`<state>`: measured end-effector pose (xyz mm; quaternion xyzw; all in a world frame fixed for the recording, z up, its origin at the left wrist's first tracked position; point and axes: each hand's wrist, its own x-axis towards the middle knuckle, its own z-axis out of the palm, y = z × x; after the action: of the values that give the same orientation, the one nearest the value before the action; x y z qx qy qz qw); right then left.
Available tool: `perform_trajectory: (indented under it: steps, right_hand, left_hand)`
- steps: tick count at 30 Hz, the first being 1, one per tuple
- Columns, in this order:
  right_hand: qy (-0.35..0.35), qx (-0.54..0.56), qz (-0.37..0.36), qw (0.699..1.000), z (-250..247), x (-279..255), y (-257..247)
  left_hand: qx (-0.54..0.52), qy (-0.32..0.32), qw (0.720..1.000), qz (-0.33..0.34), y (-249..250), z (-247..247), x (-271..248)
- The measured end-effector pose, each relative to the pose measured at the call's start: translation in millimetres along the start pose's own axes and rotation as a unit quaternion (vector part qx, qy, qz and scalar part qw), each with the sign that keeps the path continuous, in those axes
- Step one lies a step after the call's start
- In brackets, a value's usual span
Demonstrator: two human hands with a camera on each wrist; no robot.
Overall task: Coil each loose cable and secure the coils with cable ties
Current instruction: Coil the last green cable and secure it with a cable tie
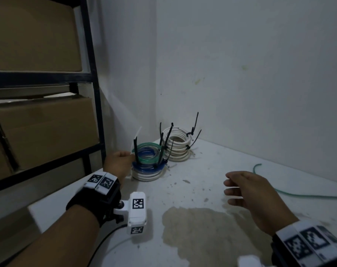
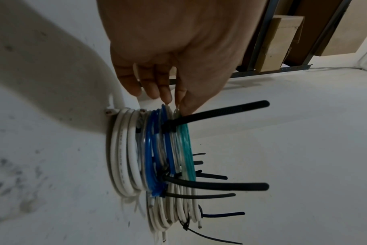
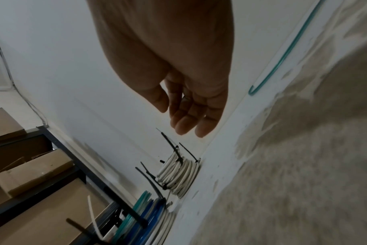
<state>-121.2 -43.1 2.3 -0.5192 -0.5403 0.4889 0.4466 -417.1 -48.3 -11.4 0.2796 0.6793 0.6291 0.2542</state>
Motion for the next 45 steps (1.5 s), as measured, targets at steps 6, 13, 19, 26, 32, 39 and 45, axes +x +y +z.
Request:
perform_trajectory:
  steps: [6,13,19,26,32,39,45]
  right_hand:
    - [0.012,-0.061,0.025,0.998,-31.8,3.8,0.3]
    - [0.059,-0.338,0.005,0.939,-100.1,30.4,15.5]
    - [-0.029,-0.541,0.062,0.838,-152.2,46.0,14.7]
    - [-0.109,-0.648,0.012,0.753,-159.1,55.1,24.3]
    - [-0.101,-0.677,-0.072,0.726,-160.4,32.6,0.8]
    - [-0.096,-0.43,-0.261,0.859,-182.3,-43.1,-51.3]
    - [0.07,-0.337,-0.375,0.861,-214.7,-82.9,-56.8]
  left_hand:
    - [-0.01,-0.003,1.0,-0.015,-0.9,-1.9,-0.9]
    - [-0.101,0.194,0.969,0.112,26.5,-11.6,-39.1]
    - [-0.132,-0.041,0.987,0.079,29.4,60.3,-127.4]
    - [-0.07,-0.257,0.959,-0.098,10.2,129.0,-164.2]
    - [0.052,-0.327,0.944,0.005,6.7,149.8,-180.4]
    - [0.12,-0.353,0.891,0.26,28.0,154.3,-222.8]
    - [-0.142,-0.509,0.847,0.057,54.9,134.5,-275.7]
